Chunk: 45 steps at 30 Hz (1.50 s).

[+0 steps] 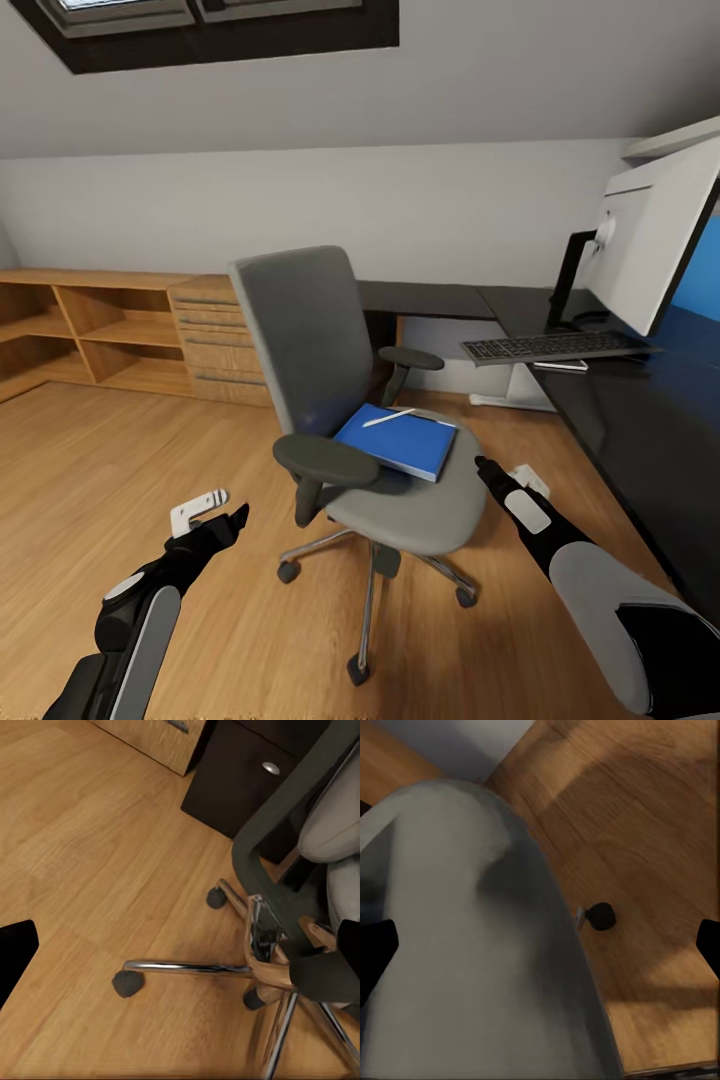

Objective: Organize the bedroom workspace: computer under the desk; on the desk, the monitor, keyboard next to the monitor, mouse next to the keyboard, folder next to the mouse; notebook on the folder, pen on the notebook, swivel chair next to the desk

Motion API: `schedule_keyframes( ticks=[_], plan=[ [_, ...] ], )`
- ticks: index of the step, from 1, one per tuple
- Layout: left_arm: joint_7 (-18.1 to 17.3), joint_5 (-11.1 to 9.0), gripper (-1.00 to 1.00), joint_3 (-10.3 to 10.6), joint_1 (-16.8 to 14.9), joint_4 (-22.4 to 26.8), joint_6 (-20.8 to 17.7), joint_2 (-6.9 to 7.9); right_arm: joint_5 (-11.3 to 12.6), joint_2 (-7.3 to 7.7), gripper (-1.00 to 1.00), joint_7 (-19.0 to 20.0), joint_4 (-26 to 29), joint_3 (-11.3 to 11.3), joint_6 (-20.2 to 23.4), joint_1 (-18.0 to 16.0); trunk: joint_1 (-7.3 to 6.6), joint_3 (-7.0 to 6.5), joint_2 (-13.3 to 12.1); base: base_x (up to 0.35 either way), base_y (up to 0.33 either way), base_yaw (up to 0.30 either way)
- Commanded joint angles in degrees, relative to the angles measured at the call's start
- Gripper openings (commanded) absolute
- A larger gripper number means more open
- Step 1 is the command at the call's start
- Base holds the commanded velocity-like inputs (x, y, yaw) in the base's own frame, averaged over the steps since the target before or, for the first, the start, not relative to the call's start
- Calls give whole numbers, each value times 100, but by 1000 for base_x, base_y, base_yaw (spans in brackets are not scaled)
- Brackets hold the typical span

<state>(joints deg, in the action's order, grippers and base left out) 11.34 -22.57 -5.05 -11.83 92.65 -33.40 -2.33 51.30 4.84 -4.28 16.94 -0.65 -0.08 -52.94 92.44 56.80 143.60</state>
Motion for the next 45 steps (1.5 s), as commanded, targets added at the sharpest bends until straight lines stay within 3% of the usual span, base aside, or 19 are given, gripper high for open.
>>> schedule_keyframes(
  ticks=[1,20,29,45],
  plan=[
    [43,-64,100,-4,-4,8,-26,-2,29,-1,100,-18,6,-5,-1,-3,1,28,4,0,0,0],
    [44,-76,100,-35,-4,8,-26,13,37,-11,100,-10,-59,-5,-1,-3,6,73,7,0,0,0],
    [27,-80,100,-304,-4,8,-26,13,30,-34,100,12,-68,2,-14,-1,6,73,7,0,0,0],
    [24,-81,100,-357,-4,8,-26,13,38,-39,100,8,-66,4,-15,-3,6,73,7,0,0,10]
  ],
)
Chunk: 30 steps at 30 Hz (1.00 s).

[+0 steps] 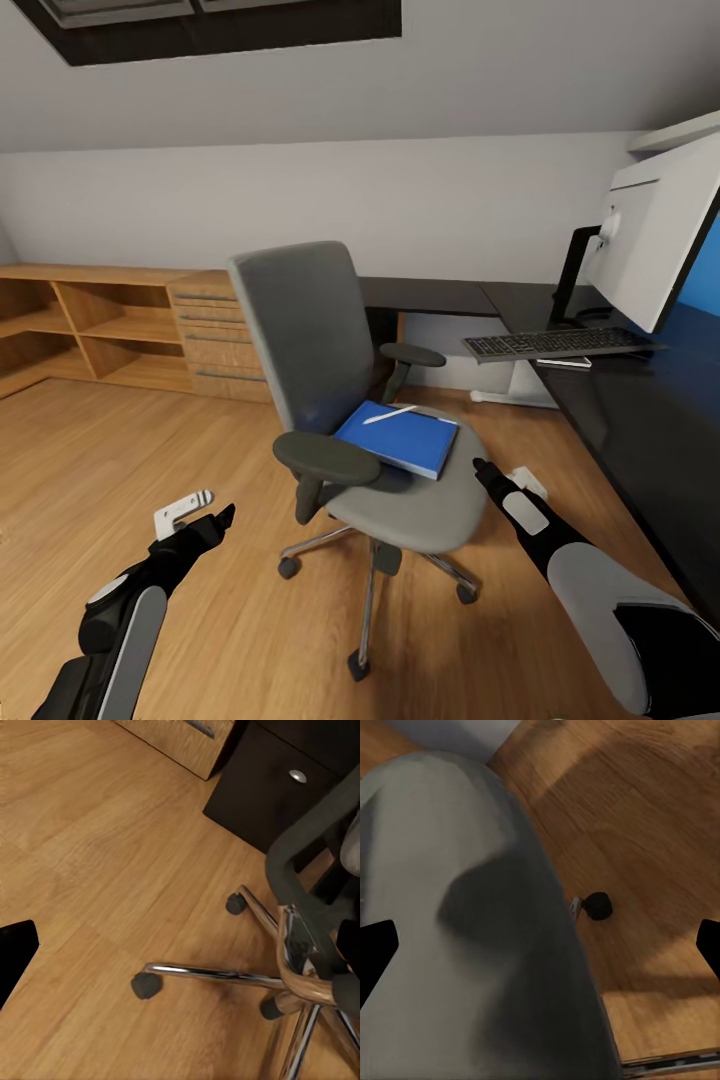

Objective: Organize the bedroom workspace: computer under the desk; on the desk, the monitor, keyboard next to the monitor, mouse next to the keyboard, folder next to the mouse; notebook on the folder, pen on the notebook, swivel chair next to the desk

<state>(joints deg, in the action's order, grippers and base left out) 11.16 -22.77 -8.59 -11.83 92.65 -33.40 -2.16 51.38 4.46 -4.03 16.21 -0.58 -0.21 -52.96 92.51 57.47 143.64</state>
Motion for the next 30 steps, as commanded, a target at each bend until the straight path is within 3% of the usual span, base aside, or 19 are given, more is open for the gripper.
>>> schedule_keyframes(
  ticks=[1,30],
  plan=[
    [41,-61,100,-7,-4,7,-26,-3,30,0,100,-18,8,-4,-3,0,-1,6,2,0,0,90],
    [36,-61,100,-20,-4,7,-26,-3,29,3,100,-3,5,-4,-13,-1,-1,6,2,0,0,234]
  ],
)
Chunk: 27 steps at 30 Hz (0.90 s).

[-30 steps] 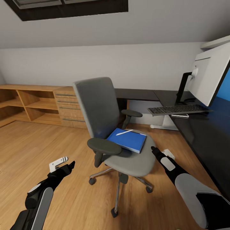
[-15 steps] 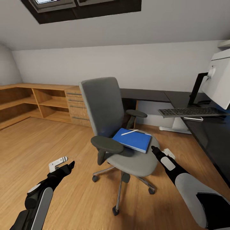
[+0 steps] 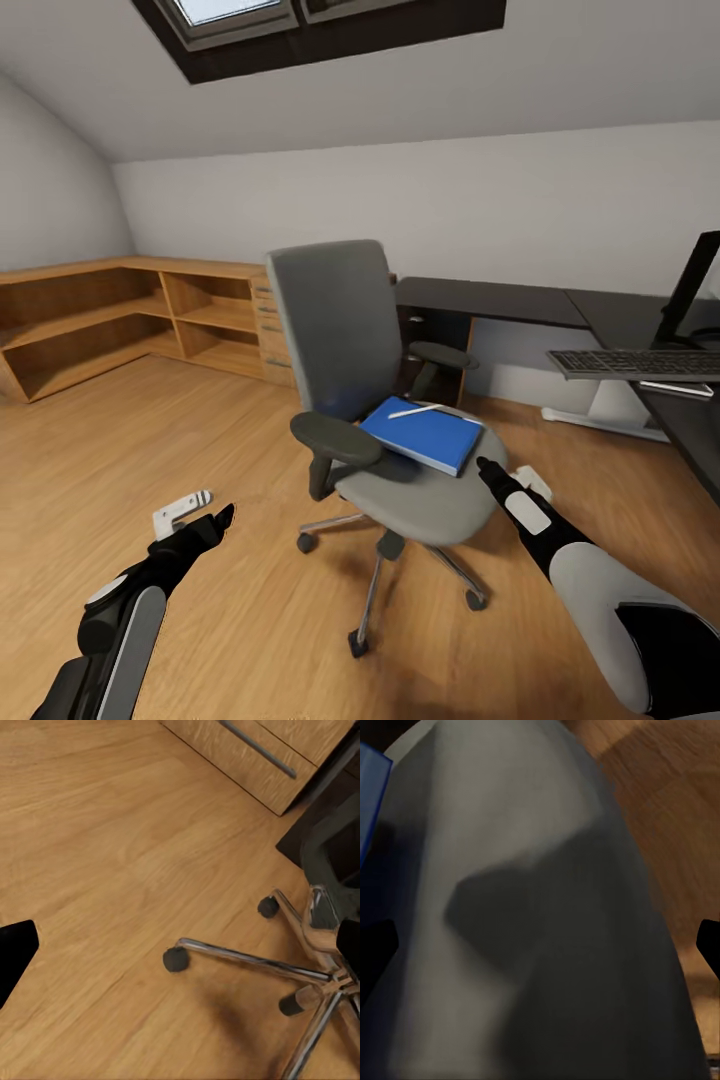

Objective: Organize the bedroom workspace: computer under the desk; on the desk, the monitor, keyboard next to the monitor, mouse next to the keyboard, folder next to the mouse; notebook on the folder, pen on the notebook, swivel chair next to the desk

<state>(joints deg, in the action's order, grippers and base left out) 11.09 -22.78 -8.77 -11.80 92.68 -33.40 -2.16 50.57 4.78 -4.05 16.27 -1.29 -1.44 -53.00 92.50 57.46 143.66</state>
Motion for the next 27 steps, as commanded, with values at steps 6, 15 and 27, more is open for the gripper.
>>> schedule_keyframes(
  ticks=[6,15,27],
  plan=[
    [39,-60,100,3,-6,4,-26,-4,107,-30,100,1,-1,67,109,2,0,6,1,0,0,277],
    [12,-60,100,40,-6,4,-19,-13,103,-30,100,1,-1,67,105,4,0,6,1,77,-61,277],
    [24,-60,100,287,-6,1,-17,-22,103,-30,100,1,-1,67,97,2,0,6,1,65,-44,277]
  ],
)
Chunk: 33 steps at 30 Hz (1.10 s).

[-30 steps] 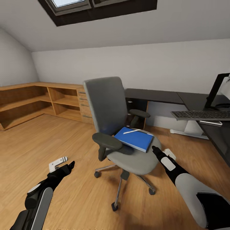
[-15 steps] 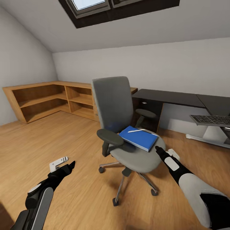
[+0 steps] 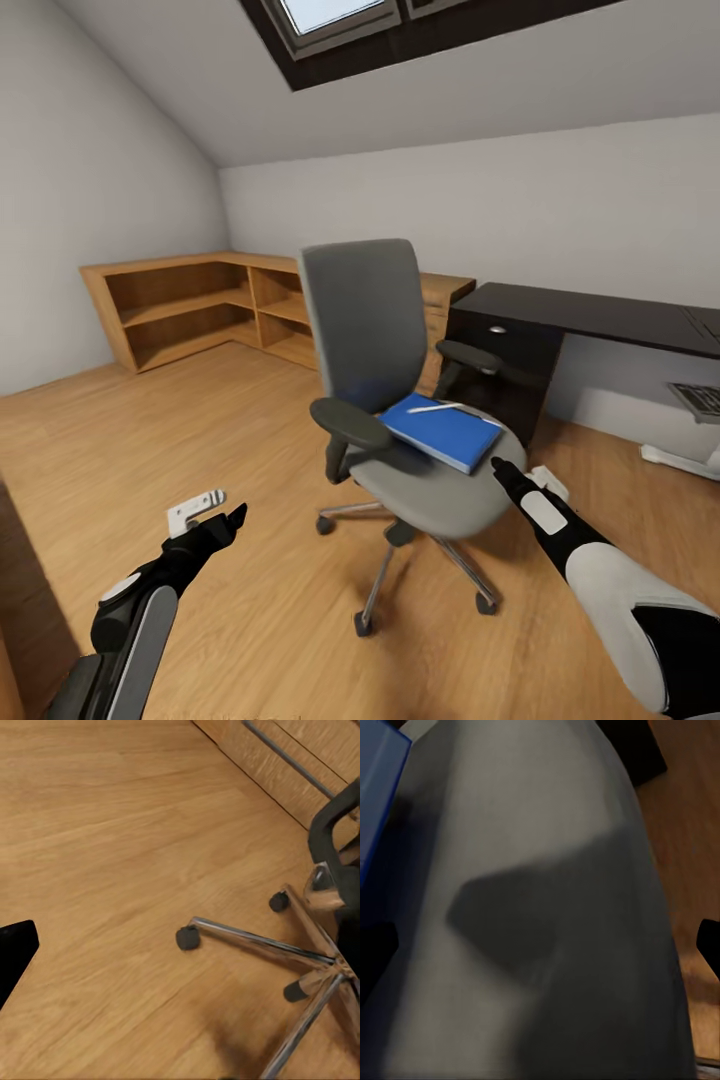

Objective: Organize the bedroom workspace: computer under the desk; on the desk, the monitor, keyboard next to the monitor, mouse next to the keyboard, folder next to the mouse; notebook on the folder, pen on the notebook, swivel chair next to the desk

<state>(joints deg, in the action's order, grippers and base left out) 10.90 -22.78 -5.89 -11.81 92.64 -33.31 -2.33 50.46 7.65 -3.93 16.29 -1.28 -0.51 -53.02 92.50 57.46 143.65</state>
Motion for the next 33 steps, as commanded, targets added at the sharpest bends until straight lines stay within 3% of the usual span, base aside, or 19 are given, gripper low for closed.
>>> schedule_keyframes(
  ticks=[1,20,33],
  plan=[
    [43,-60,100,3,-6,3,-26,-4,113,-317,100,-11,-3,67,1,4,0,6,1,1,-1,274],
    [26,-60,100,26,-6,-1,-35,-4,113,-308,100,-6,5,59,2,4,0,6,1,-96,0,45],
    [34,-60,100,26,-6,1,-35,-4,121,-317,100,-28,36,66,15,6,0,6,1,-308,0,0]
  ],
)
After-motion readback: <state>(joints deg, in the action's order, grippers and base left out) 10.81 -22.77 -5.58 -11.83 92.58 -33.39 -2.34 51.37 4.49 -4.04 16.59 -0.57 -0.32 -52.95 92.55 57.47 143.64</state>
